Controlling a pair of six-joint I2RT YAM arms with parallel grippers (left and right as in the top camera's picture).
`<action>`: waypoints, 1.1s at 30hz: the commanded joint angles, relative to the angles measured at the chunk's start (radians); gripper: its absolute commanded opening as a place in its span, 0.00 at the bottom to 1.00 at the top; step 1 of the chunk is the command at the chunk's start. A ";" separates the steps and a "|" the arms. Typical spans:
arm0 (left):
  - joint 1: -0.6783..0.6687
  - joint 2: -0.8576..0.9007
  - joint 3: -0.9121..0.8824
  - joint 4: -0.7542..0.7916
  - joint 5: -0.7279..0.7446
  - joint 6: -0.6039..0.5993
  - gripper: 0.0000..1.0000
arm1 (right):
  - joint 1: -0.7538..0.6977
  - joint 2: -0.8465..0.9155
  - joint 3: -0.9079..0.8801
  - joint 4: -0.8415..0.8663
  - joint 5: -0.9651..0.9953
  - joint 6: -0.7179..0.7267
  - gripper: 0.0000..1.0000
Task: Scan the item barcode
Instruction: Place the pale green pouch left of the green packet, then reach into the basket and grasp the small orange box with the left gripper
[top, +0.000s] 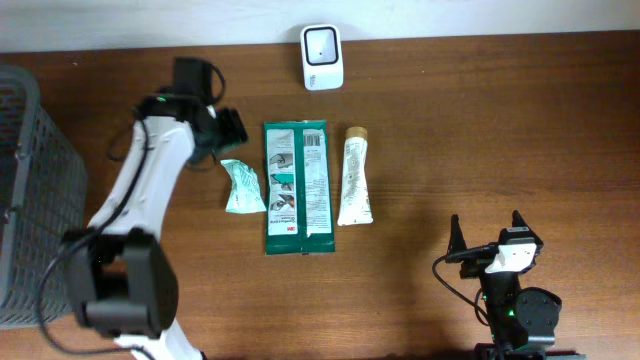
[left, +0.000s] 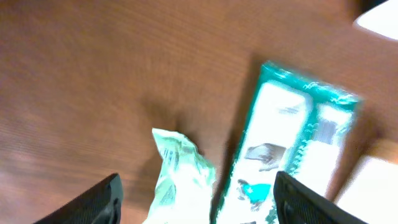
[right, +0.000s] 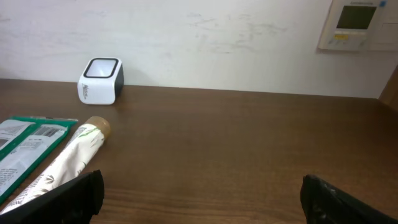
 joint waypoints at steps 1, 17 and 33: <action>0.036 -0.111 0.140 -0.097 -0.059 0.060 0.75 | -0.006 -0.002 -0.008 0.000 -0.013 -0.007 0.98; 0.512 -0.319 0.360 -0.205 -0.450 0.060 0.82 | -0.006 -0.002 -0.008 0.000 -0.012 -0.007 0.98; 0.819 -0.083 0.165 -0.150 -0.486 0.054 0.69 | -0.006 -0.002 -0.008 0.000 -0.012 -0.007 0.98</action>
